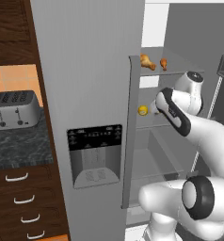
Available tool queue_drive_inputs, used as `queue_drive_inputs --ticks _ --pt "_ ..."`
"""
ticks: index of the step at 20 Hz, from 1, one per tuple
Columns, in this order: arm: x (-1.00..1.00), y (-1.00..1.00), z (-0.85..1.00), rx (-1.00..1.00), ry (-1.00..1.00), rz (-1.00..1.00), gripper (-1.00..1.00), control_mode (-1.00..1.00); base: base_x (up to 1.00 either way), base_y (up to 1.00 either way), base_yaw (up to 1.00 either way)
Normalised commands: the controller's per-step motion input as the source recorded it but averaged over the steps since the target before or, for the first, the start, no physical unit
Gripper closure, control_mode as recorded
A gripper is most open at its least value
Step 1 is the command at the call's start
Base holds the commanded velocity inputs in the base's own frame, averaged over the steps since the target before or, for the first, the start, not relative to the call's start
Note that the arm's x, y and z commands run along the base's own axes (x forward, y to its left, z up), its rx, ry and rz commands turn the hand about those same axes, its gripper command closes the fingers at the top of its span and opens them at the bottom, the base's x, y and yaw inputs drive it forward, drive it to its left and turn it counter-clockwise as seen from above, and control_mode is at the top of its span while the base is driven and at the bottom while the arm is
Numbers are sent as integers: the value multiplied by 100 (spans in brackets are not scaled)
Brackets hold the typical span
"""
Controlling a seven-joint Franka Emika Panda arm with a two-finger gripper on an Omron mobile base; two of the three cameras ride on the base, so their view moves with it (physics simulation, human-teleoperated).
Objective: Place one lemon and one chicken drumstick in each tupperware on the nearby counter, to pack two identical lunches.
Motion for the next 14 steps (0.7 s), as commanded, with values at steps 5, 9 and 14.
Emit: queue_drive_inputs --ticks 5,9,14 --pt "78 -9 -16 9 -4 0 -100 -100 0 0 0" --pt "63 0 -8 6 -1 0 -100 -100 0 0 0" --pt "48 0 -25 0 0 0 -100 -100 0 0 0"
